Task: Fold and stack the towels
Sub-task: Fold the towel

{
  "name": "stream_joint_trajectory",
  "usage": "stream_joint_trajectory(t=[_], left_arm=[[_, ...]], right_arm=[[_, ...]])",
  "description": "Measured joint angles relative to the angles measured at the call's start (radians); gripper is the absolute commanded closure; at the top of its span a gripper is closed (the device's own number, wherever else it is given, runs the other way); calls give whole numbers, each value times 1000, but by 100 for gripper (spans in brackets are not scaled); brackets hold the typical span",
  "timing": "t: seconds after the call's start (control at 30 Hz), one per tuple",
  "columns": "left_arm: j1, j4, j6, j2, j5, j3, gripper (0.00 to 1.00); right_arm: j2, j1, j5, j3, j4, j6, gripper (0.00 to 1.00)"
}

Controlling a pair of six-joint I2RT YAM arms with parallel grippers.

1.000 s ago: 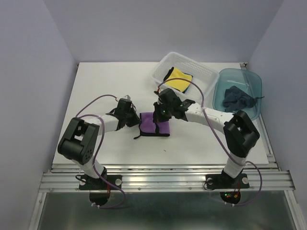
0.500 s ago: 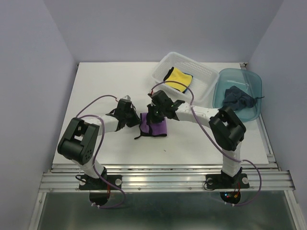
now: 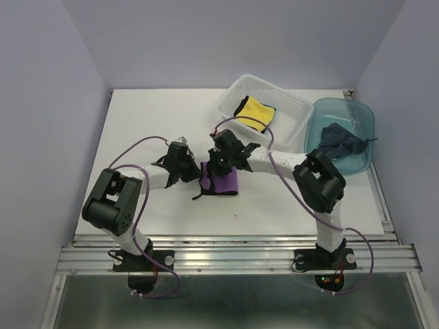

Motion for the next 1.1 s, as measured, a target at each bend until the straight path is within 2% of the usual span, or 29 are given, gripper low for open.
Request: stream_joint_trajectory(t=[0.13,0.17,0.23,0.37,0.43,0.57,0.63,0.87,0.97,1.0,1.03,1.1], left_arm=[[0,0,1,0,3,0,100],[0,0,3,0,4,0,100],[0,0,3,0,5,0,96],[0,-1,5,0,4,0,91],[0,-8,8,-4,3,0,84],[0,-37,16,-22,-5,0,77],[0,-52,18,-42,-12,0,74],[1,-92,23,-106,-40,0,63],[0,-109,25,-140,-49,-1,49],[0,-113,27,-148,-52,-1,45],[0,-116,31,-164,-57,-4,38],[0,-126,41,-190,-58,-6,29]], right_arm=[[17,3,0,3,0,5,97],[19,4,0,3,0,7,94],[25,5,0,3,0,10,82],[27,5,-1,4,0,15,70],[27,5,-3,5,0,14,63],[27,5,-17,5,0,11,56],[21,5,-26,5,0,9,47],[-90,5,-58,-7,13,-8,40],[-171,5,-58,-35,35,-12,34],[-200,5,-54,-45,36,-13,30],[-225,5,-44,-55,37,-13,0],[-262,5,-19,-71,32,-11,0]])
